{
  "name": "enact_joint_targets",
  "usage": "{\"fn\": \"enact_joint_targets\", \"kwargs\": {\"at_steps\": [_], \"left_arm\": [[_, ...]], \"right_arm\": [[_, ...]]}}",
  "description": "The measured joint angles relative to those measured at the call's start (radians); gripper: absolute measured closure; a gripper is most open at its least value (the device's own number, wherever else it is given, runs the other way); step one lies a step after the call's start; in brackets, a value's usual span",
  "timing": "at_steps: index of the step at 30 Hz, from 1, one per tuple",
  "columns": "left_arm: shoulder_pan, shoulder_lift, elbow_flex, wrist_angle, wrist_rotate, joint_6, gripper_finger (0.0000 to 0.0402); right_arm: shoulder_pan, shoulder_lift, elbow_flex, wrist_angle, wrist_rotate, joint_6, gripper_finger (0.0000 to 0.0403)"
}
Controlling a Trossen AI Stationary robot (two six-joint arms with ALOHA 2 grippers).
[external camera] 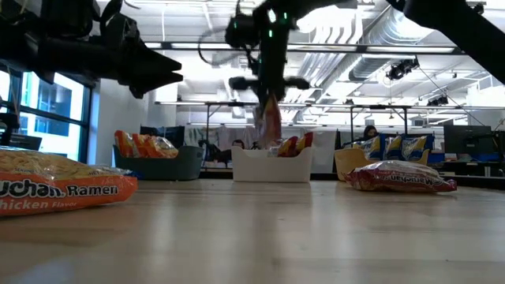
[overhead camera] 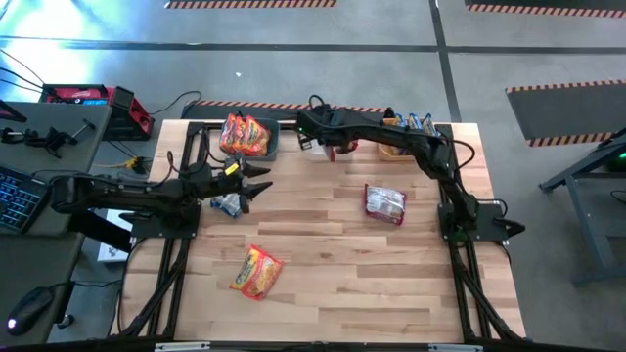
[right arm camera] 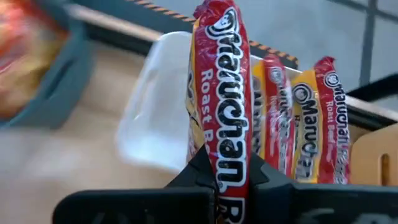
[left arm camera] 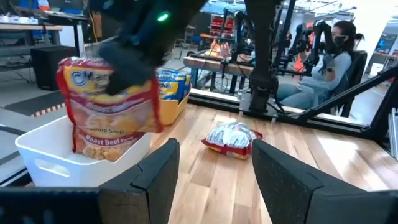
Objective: Sort Maruchan noodles
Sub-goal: Put the red noodle pack into the white bin
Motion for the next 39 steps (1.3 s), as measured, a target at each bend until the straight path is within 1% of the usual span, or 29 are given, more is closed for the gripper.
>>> {"fn": "enact_joint_targets", "kwargs": {"at_steps": [4, 7, 9, 14, 24, 32, 39], "left_arm": [[-0.012, -0.019, 0.000, -0.019, 0.000, 0.001, 0.0213], [-0.022, -0.032, 0.000, -0.019, 0.000, 0.008, 0.0213], [-0.028, -0.040, 0.000, -0.019, 0.000, 0.015, 0.0213], [-0.033, -0.048, 0.000, -0.014, 0.000, 0.018, 0.0213], [-0.033, -0.048, 0.000, -0.015, 0.002, 0.002, 0.0213], [-0.036, -0.048, 0.000, -0.014, 0.007, -0.008, 0.0213], [-0.053, -0.048, 0.000, -0.005, 0.008, -0.006, 0.0213]], "right_arm": [[-0.039, 0.000, -0.083, 0.149, 0.033, 0.034, 0.0403], [-0.060, 0.000, -0.110, 0.231, 0.001, 0.057, 0.0403], [-0.070, 0.000, -0.119, 0.254, -0.021, 0.066, 0.0403], [-0.081, 0.006, -0.119, 0.209, 0.026, 0.120, 0.0403], [-0.085, 0.011, -0.119, 0.198, 0.040, 0.187, 0.0403], [-0.086, 0.050, -0.119, 0.207, 0.050, 0.215, 0.0403], [-0.079, 0.052, -0.113, 0.227, 0.131, 0.225, 0.0403]]}}
